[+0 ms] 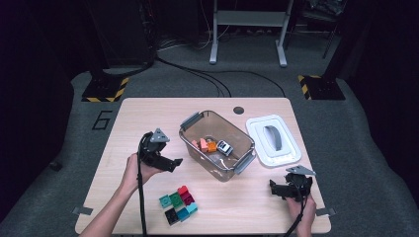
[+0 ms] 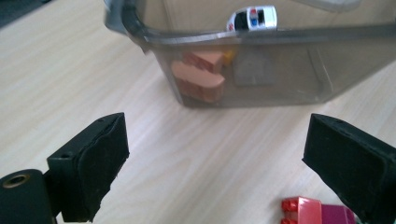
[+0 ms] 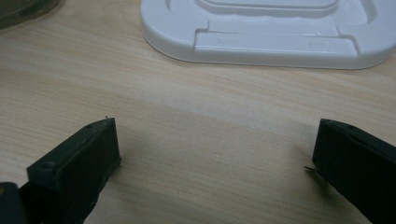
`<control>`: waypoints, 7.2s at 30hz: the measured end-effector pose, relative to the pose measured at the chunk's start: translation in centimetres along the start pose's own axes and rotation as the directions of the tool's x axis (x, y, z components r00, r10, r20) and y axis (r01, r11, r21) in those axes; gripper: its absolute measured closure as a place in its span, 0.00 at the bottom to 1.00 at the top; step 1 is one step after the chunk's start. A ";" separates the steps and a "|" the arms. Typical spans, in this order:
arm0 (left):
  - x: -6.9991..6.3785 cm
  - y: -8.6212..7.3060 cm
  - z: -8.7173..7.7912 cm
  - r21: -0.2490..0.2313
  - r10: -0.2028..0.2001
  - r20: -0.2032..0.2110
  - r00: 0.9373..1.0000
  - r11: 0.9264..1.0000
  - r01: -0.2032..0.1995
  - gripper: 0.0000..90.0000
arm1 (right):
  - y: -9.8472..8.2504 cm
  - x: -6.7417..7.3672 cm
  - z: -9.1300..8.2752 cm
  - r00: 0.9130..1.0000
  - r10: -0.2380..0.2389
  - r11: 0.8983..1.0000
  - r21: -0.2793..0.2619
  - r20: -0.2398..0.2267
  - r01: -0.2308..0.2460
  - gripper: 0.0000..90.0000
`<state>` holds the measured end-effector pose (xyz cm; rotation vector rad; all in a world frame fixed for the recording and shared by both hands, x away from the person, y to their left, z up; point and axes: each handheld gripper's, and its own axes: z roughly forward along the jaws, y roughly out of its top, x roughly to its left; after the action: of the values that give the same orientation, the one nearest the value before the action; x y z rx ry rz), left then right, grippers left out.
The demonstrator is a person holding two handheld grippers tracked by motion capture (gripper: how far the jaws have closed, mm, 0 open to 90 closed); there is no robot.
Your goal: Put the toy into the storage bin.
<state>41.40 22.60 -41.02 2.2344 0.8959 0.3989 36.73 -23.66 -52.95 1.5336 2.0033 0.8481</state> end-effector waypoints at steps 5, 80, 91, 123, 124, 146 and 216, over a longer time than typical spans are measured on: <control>-0.9 -1.5 0.9 0.040 0.008 0.024 1.000 0.999 -0.009 0.04 | 0.0 0.0 0.0 1.000 0.001 1.000 0.000 0.000 -0.001 0.00; -0.4 -0.8 0.9 0.073 0.017 0.074 0.997 0.997 -0.023 0.75 | 0.0 0.0 0.0 1.000 0.000 1.000 0.000 0.000 0.000 0.00; 1.0 1.2 -0.9 0.053 0.026 0.032 0.999 0.998 -0.028 0.75 | 0.0 0.0 0.0 1.000 0.000 1.000 0.000 0.000 0.000 0.00; 3.1 7.6 -3.1 0.001 0.058 -0.058 0.997 0.998 -0.058 0.75 | 0.0 0.0 0.0 1.000 -0.001 1.000 0.001 0.000 0.001 0.00; 3.2 7.8 -3.1 0.000 0.061 -0.062 0.996 0.998 -0.061 0.75 | 0.0 0.0 0.0 1.000 0.000 1.000 0.001 -0.001 0.000 0.00; 2.9 10.8 1.3 0.036 0.093 -0.031 0.995 0.995 -0.092 0.75 | 0.0 0.0 0.0 1.000 -0.001 1.000 0.000 -0.001 0.001 0.00; 1.0 -3.0 -1.5 0.077 0.017 0.016 1.000 0.997 -0.019 0.16 | 0.0 0.0 0.0 1.000 0.000 1.000 -0.001 0.000 0.000 0.00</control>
<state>39.91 25.64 -42.05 2.3146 0.8976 0.3603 36.72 -23.67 -52.95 1.5333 2.0031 0.8489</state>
